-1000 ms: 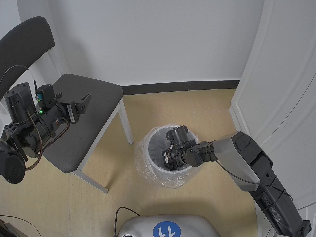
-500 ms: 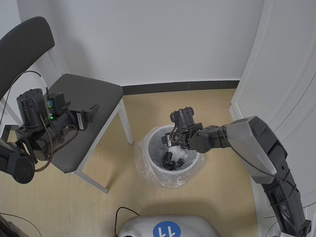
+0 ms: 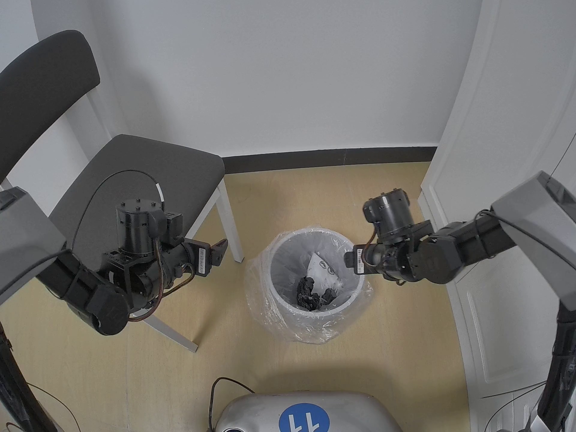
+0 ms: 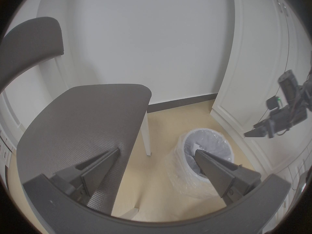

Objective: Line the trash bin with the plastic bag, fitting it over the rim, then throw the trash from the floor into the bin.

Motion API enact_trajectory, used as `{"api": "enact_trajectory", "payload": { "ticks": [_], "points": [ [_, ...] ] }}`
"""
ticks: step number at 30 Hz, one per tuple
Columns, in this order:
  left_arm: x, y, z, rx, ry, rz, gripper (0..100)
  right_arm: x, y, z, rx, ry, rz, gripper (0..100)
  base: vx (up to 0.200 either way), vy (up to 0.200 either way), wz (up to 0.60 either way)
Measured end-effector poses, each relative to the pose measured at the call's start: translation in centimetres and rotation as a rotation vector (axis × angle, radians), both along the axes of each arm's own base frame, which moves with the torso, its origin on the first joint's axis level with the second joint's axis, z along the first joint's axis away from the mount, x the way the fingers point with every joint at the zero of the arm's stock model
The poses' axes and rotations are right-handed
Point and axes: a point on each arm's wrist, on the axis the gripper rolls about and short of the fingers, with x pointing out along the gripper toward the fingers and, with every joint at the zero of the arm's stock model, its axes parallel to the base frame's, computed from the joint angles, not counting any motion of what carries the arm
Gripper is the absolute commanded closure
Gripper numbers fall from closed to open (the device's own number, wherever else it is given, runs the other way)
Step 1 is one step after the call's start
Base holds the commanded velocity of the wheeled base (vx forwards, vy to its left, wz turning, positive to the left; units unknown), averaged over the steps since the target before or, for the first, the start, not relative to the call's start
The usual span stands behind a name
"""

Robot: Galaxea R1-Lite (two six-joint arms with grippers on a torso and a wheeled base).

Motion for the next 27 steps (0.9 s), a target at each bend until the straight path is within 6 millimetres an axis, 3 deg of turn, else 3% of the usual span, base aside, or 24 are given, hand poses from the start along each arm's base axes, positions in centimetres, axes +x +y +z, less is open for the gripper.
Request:
{"api": "enact_trajectory", "payload": {
  "ticks": [8, 14, 20, 27],
  "points": [
    [2.7, -2.2, -3.2, 0.027, 0.033, -0.022, 0, -4.4, -4.6, 1.2, 0.110, -0.162, -0.087, 0, 0.000, 0.000, 0.00],
    [4.9, -4.2, -4.0, -0.034, -0.092, -0.048, 0, -6.9, -7.0, 1.3, 0.155, -0.215, -0.129, 0, 0.000, 0.000, 0.00],
    [4.9, -3.9, -4.2, -0.058, -0.121, -0.041, 0, -7.7, -7.6, 1.7, 0.181, -0.207, -0.110, 0, 0.000, 0.000, 0.00],
    [2.9, -1.8, -2.9, -0.028, -0.044, -0.021, 0, -8.0, -7.8, 2.5, 0.199, -0.224, -0.099, 0, 0.000, 0.000, 0.00]
  ]
}}
